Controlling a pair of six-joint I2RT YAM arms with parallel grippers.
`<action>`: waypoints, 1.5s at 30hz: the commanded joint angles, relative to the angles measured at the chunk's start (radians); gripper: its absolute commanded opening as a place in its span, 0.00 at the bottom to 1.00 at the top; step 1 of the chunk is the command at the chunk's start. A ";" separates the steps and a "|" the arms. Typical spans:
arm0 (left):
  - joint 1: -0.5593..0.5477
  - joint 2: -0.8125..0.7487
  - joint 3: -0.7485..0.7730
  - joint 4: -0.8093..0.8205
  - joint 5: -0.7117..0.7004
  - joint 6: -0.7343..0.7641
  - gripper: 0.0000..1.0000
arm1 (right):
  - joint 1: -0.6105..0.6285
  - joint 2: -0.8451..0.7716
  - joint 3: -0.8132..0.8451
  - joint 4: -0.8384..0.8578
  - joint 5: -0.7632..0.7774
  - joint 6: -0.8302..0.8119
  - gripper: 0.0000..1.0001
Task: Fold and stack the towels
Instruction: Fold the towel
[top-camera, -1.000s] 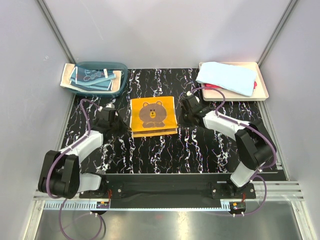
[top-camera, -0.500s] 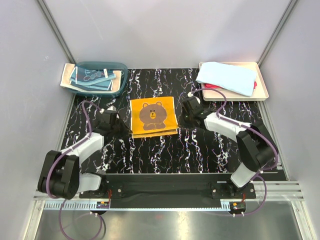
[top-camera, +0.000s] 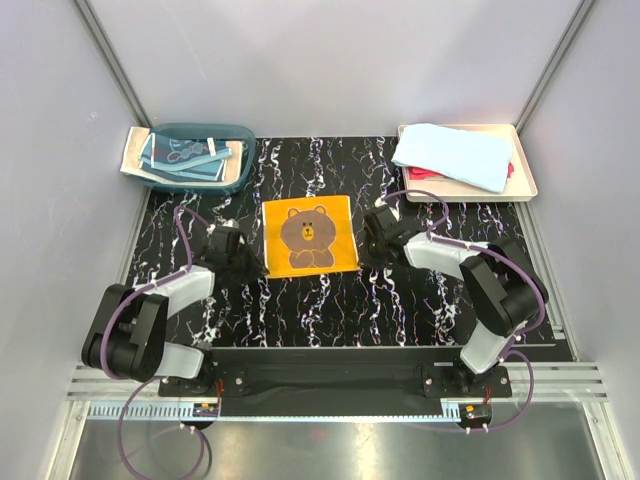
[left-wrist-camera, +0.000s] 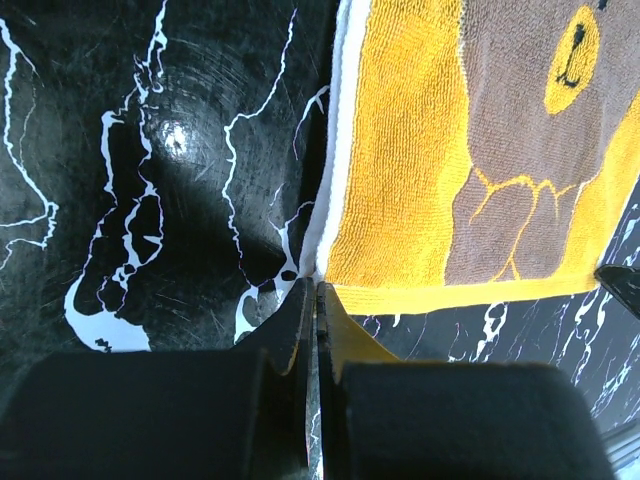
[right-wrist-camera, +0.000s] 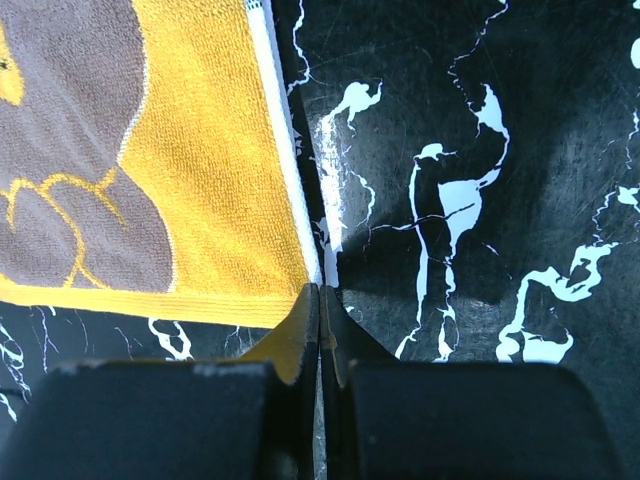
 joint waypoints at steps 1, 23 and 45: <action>-0.004 -0.002 -0.016 0.026 -0.014 0.003 0.00 | 0.012 -0.006 -0.020 0.039 0.006 0.008 0.00; -0.006 -0.099 0.370 -0.332 -0.182 0.087 0.54 | -0.084 -0.051 0.240 -0.154 0.053 -0.148 0.47; 0.046 0.650 0.952 -0.364 -0.317 0.279 0.45 | -0.192 0.577 0.891 -0.230 -0.063 -0.279 0.42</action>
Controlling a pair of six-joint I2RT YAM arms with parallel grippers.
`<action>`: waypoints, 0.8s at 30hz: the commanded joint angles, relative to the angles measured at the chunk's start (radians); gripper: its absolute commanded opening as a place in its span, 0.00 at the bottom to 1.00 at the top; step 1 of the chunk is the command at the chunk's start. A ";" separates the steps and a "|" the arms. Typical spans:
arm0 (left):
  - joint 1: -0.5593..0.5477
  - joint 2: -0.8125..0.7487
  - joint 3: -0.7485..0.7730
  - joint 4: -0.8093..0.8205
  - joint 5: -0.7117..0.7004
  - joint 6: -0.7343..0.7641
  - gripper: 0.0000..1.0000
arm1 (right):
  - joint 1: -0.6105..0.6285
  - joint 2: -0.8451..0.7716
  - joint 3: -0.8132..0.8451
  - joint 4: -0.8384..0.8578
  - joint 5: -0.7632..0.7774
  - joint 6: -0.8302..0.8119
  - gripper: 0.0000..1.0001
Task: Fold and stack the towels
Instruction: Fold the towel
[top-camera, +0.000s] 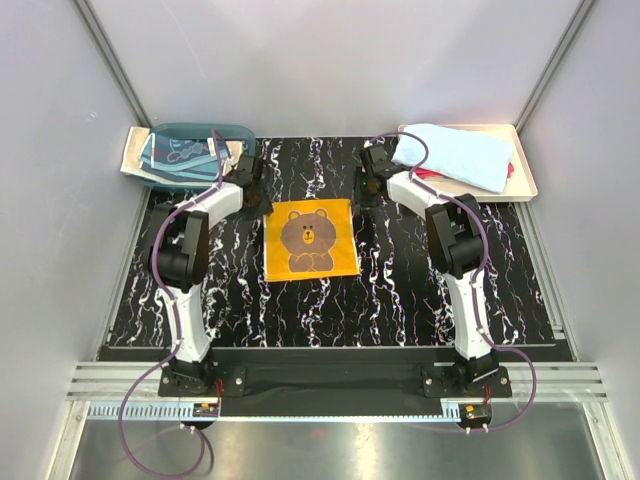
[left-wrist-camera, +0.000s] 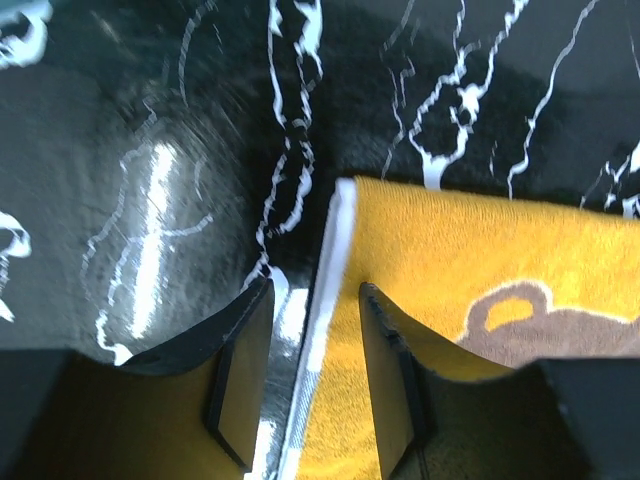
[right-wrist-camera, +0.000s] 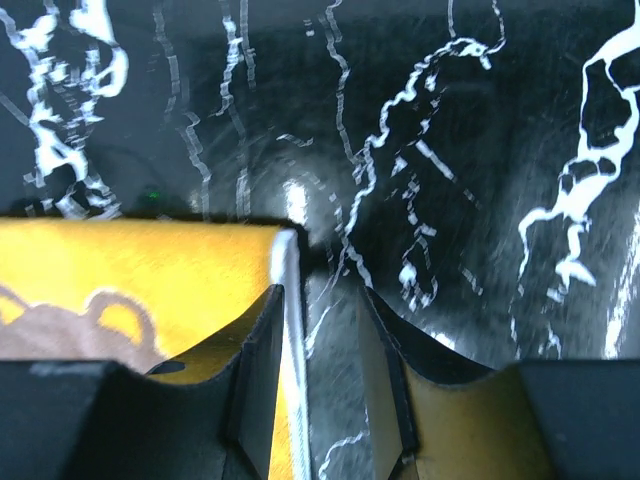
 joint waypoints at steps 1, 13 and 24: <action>0.020 0.005 0.054 0.029 -0.037 0.029 0.45 | -0.014 0.023 0.053 0.001 -0.037 -0.012 0.42; 0.043 0.032 0.036 0.105 0.029 0.013 0.45 | -0.018 -0.043 0.012 0.057 -0.024 0.014 0.42; 0.045 0.055 0.031 0.161 0.053 0.002 0.44 | -0.018 -0.066 -0.047 0.110 -0.018 0.042 0.41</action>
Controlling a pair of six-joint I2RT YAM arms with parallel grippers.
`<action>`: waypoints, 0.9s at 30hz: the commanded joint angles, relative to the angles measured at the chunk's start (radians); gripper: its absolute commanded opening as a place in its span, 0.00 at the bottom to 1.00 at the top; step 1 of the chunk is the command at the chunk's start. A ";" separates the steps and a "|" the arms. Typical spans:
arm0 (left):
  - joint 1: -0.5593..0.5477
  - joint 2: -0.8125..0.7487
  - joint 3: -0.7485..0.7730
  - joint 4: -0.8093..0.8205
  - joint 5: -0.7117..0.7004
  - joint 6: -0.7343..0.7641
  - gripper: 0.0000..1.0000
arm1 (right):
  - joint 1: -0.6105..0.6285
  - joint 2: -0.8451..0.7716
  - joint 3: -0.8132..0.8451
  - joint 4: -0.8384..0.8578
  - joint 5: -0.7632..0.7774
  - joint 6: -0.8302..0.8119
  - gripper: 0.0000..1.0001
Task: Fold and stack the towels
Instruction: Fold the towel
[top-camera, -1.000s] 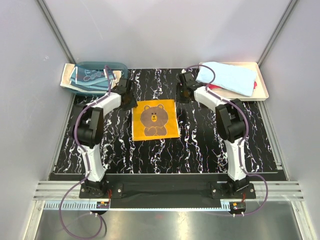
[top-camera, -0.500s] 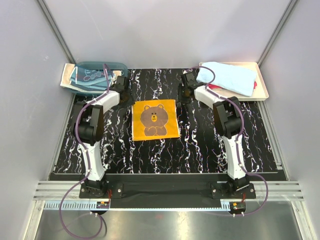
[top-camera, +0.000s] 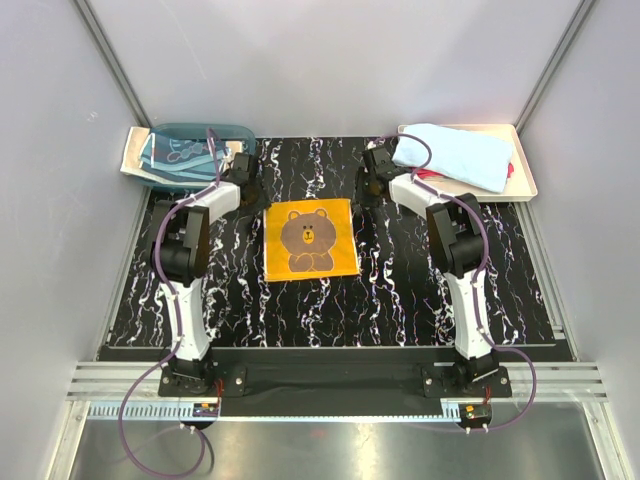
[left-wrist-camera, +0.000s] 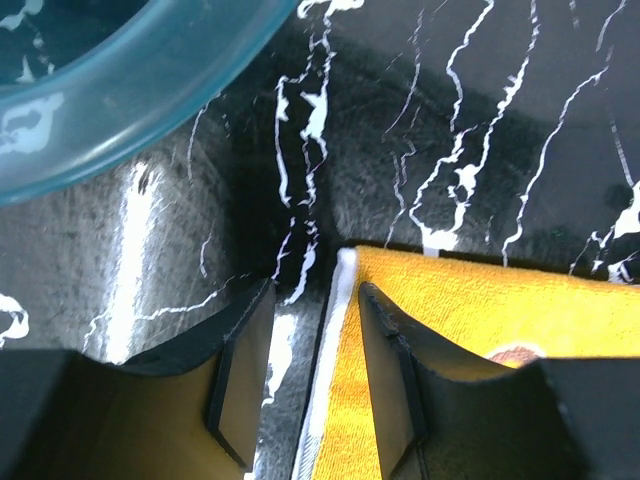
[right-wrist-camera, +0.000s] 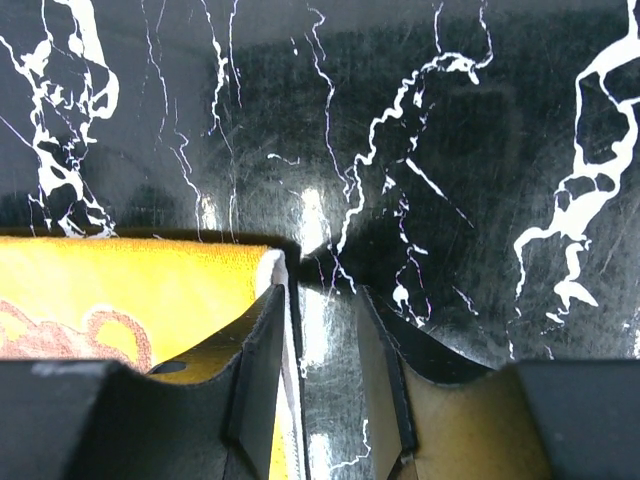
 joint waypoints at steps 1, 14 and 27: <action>0.006 -0.014 -0.020 0.087 0.032 -0.012 0.44 | -0.001 -0.085 -0.023 0.052 0.010 0.020 0.41; 0.008 -0.003 -0.014 0.123 0.061 -0.023 0.44 | -0.001 -0.145 -0.042 0.103 -0.016 0.043 0.41; 0.008 0.018 -0.006 0.109 0.059 -0.021 0.44 | 0.003 -0.033 0.015 0.072 -0.097 0.009 0.41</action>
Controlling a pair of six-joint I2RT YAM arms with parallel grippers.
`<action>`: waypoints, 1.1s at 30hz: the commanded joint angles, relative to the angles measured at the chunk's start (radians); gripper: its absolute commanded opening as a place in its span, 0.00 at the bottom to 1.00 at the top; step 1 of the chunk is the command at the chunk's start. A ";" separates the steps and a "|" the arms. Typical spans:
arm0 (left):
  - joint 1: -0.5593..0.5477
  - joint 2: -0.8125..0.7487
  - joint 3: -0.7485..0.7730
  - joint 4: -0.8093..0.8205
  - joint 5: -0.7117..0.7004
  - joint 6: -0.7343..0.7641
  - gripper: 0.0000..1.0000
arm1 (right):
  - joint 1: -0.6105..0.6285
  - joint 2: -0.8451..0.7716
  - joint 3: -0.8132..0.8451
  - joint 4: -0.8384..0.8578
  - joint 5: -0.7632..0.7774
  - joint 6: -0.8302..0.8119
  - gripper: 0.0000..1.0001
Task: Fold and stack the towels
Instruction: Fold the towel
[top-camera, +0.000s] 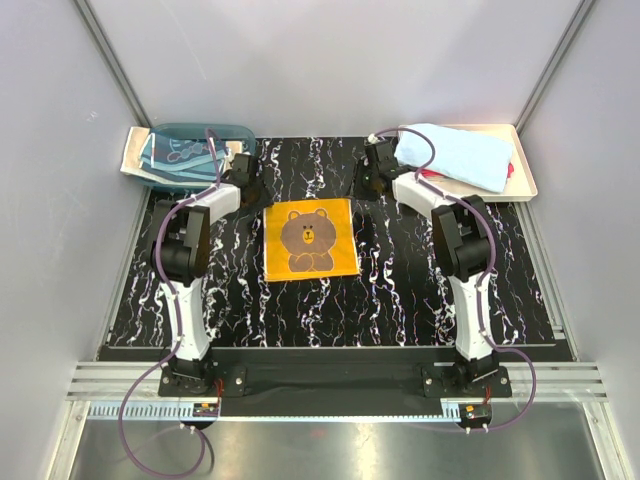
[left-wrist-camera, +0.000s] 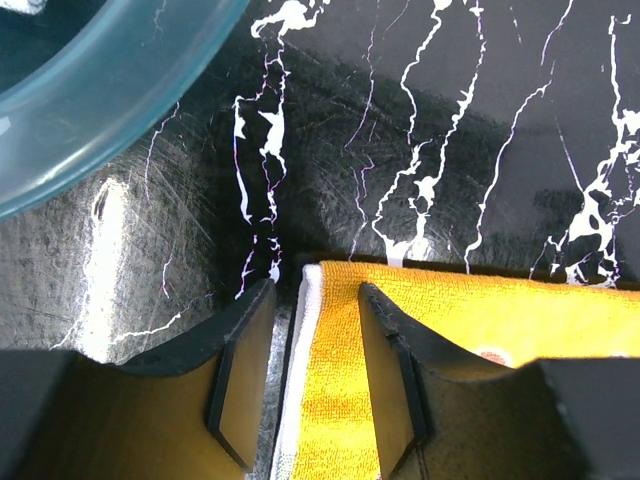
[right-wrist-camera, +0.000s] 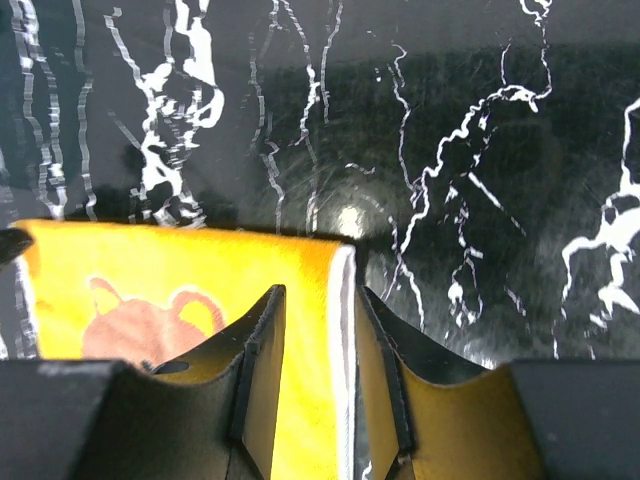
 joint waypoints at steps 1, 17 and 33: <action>0.006 0.017 0.016 0.029 0.009 -0.006 0.44 | 0.003 0.054 0.063 -0.008 -0.029 -0.025 0.41; 0.006 0.033 0.013 0.038 0.017 -0.003 0.43 | 0.011 0.112 0.096 -0.026 0.026 -0.051 0.40; 0.006 0.020 -0.028 0.066 0.018 -0.002 0.35 | 0.029 0.152 0.137 -0.032 0.023 -0.051 0.38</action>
